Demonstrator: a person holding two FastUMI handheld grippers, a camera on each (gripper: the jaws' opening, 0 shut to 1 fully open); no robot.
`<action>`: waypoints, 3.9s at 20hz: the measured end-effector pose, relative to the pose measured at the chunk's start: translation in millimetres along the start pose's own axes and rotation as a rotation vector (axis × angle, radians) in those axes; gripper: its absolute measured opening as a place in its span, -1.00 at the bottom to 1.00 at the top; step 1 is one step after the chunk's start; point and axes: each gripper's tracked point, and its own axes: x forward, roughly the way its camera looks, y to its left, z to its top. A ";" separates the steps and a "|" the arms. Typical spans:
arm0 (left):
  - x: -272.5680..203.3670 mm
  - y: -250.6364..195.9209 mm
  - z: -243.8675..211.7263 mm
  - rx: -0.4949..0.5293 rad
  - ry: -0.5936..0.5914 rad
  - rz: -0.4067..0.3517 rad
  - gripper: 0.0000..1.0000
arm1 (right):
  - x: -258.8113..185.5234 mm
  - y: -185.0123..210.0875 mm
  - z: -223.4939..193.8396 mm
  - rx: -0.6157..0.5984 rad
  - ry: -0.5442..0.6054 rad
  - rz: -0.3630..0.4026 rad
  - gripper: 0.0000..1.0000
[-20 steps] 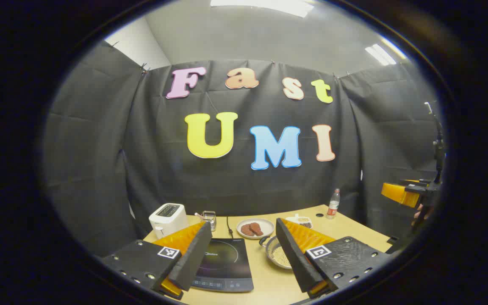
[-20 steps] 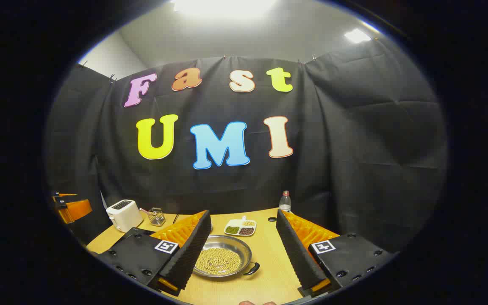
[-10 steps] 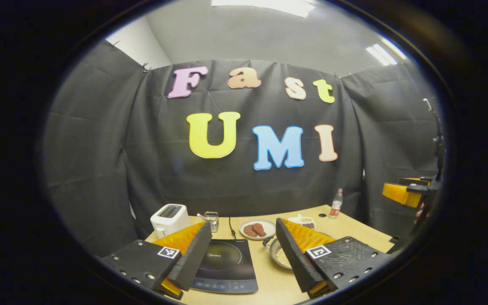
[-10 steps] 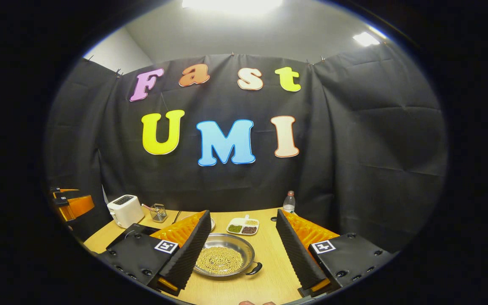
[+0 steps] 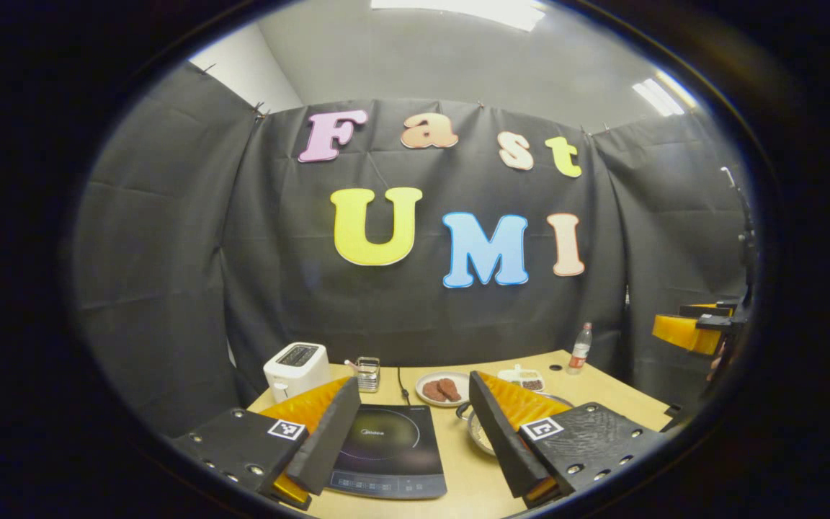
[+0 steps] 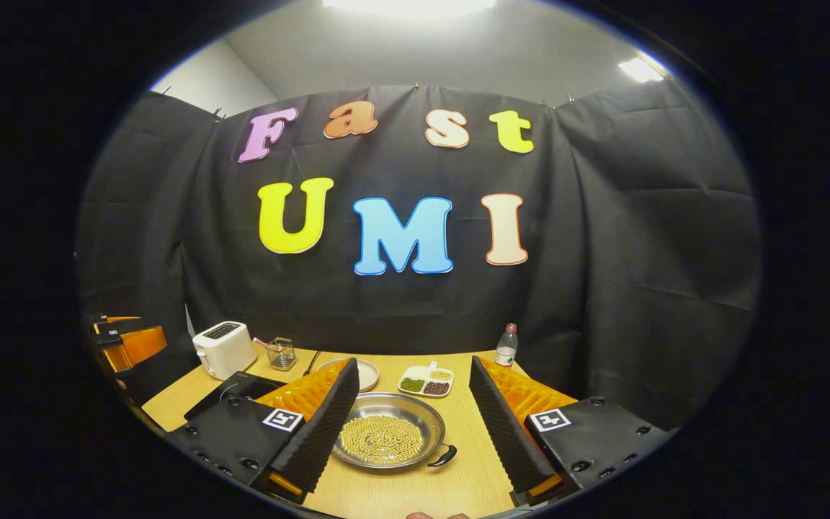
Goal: First push the handle of the pot to place it horizontally, then grasp the pot with both hands and set it on the induction cooktop.
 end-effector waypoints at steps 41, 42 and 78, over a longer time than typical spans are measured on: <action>2.6 -55.8 -62.2 -0.024 0.257 0.274 0.85 | 58.4 38.6 -278.3 -0.147 0.919 0.636 -0.96; 2.4 -57.2 -65.2 -0.022 0.265 0.280 0.85 | 62.3 33.2 -283.2 -0.153 0.930 0.627 -0.96; 17.1 -140.0 -109.6 -0.134 0.385 0.341 0.86 | 172.6 -89.9 -312.8 -0.122 0.959 0.455 -0.96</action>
